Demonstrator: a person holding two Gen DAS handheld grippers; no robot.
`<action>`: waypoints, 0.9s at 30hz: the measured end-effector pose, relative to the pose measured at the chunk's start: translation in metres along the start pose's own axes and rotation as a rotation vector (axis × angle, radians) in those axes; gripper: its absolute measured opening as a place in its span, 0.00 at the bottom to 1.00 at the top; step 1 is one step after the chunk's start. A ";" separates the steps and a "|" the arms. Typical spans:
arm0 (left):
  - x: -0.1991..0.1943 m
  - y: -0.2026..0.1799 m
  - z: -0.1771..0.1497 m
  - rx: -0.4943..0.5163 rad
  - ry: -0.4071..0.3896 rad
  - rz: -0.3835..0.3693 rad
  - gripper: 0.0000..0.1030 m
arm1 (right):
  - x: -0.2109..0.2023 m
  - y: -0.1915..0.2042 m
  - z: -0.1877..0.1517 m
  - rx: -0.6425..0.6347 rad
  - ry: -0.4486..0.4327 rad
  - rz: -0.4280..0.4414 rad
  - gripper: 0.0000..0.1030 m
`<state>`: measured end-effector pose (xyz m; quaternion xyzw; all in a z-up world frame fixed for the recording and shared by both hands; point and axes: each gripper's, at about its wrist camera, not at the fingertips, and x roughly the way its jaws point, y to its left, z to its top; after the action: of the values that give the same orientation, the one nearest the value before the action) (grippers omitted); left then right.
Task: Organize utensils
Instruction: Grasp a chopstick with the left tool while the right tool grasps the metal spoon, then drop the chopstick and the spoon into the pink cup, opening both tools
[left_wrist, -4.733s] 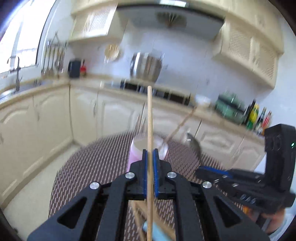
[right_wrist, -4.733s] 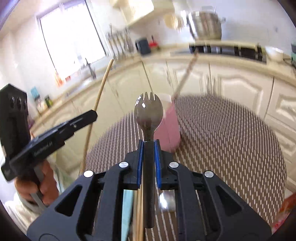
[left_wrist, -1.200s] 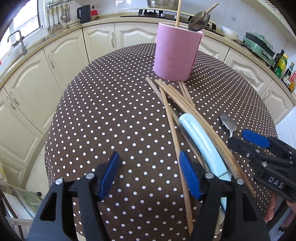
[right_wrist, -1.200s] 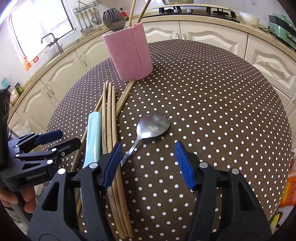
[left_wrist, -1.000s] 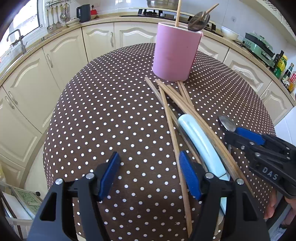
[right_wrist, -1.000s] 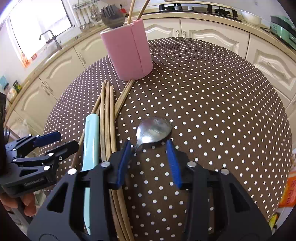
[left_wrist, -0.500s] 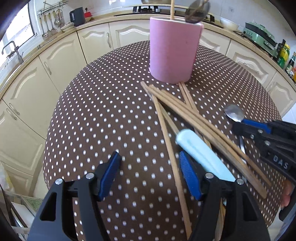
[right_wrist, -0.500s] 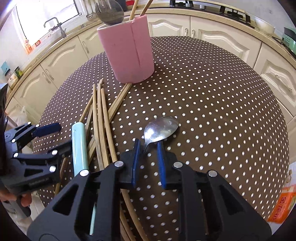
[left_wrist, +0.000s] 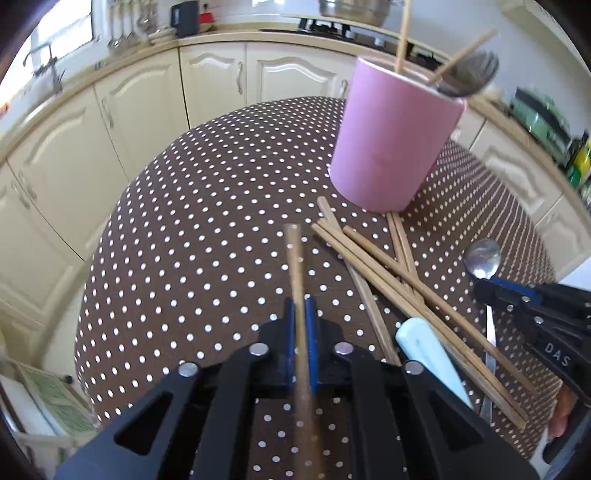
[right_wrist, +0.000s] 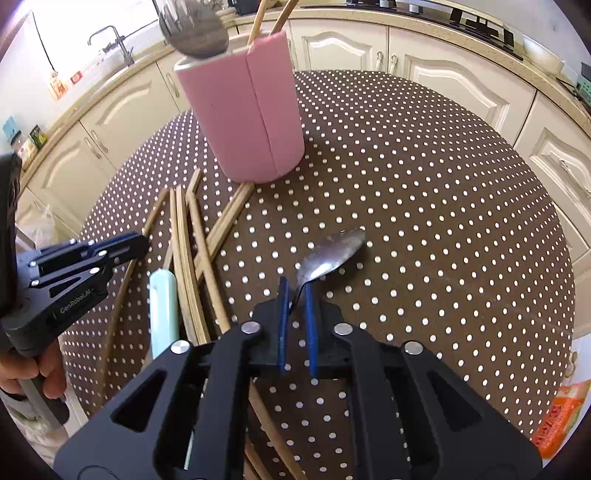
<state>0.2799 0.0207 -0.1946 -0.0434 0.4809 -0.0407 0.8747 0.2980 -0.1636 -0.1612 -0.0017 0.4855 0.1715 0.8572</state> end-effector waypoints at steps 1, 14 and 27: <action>-0.002 0.003 0.000 -0.016 -0.014 -0.009 0.05 | -0.003 -0.004 0.001 0.004 -0.014 0.004 0.06; -0.068 0.017 0.018 -0.109 -0.359 -0.214 0.05 | -0.061 -0.020 0.006 0.050 -0.272 0.023 0.02; -0.125 -0.020 0.047 -0.022 -0.707 -0.311 0.05 | -0.135 -0.010 0.012 0.003 -0.566 -0.006 0.02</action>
<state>0.2521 0.0163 -0.0628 -0.1365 0.1378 -0.1502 0.9694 0.2470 -0.2103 -0.0438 0.0460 0.2271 0.1618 0.9592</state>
